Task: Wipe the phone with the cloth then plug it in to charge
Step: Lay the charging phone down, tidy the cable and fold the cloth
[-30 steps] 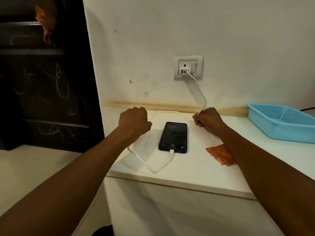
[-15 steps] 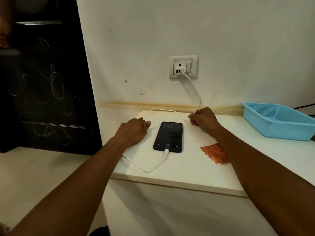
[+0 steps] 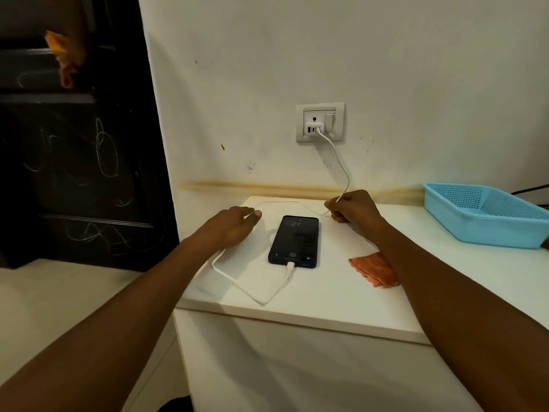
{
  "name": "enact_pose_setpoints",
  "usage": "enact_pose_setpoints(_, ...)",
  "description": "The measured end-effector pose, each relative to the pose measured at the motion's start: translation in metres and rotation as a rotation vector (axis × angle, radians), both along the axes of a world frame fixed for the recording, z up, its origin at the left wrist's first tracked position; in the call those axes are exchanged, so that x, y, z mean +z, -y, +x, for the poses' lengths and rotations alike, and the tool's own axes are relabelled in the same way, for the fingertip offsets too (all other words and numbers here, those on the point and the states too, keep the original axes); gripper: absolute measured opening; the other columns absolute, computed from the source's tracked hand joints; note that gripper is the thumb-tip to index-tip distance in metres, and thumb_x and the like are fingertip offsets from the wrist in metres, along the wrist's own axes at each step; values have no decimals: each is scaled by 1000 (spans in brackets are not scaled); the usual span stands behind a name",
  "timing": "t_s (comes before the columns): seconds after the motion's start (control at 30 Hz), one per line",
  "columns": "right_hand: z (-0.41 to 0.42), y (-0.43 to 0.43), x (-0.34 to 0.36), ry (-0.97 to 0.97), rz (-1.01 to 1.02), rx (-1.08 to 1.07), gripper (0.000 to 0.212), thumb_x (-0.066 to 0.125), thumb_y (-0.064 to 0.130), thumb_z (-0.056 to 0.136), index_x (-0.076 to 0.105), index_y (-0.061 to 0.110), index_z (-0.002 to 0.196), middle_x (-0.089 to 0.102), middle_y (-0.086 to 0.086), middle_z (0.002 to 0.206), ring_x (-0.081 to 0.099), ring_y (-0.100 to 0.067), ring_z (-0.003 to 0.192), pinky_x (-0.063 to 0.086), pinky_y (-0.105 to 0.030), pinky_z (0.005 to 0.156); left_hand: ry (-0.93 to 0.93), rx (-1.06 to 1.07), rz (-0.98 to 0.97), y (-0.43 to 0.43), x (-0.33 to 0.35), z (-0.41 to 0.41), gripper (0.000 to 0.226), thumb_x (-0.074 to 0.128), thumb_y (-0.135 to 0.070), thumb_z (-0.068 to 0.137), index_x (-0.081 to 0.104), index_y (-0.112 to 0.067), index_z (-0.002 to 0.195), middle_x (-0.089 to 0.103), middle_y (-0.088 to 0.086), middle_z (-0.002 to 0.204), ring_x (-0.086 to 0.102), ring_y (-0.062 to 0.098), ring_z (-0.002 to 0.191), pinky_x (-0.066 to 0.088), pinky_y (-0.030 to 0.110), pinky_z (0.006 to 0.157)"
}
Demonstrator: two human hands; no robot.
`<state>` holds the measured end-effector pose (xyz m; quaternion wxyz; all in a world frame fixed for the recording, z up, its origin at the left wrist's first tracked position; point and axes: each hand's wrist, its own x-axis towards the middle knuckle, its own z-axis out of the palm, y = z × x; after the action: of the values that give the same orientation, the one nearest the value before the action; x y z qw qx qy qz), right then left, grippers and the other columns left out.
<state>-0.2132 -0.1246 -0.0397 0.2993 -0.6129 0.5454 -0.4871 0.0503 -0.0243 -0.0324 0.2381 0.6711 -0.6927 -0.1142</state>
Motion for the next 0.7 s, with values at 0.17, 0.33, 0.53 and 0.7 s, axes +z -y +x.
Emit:
enact_pose_setpoints(0.17,1,-11,10,29,35,-3,39,80,28,76,68,-3,96,69,-18,85,66,-22,70,58,-31,69,-69,-10,-3,-3,23,-8,64,28,-57,97,55,-9,130,55,11,136,50,29,123,36,37,101)
enact_pose_setpoints(0.33,-5,-18,23,-37,51,-44,53,80,44,71,65,1,98,70,-12,94,71,-19,71,60,-33,75,-50,-18,-1,1,41,-13,44,32,-58,96,49,-17,93,52,4,101,49,19,94,35,31,84)
enact_pose_setpoints(0.53,-17,-41,40,-148,-14,-50,58,74,48,76,62,3,111,70,-12,98,72,-23,76,58,-40,83,28,-62,19,-1,48,-27,53,57,-50,90,56,-17,132,50,1,142,46,20,130,33,28,99)
enact_pose_setpoints(0.7,-26,-53,42,-175,13,-39,59,73,50,76,60,8,116,68,-7,100,71,-18,73,59,-34,77,71,-102,127,-5,46,-33,40,65,-27,87,62,-18,126,57,3,135,53,20,120,39,25,91)
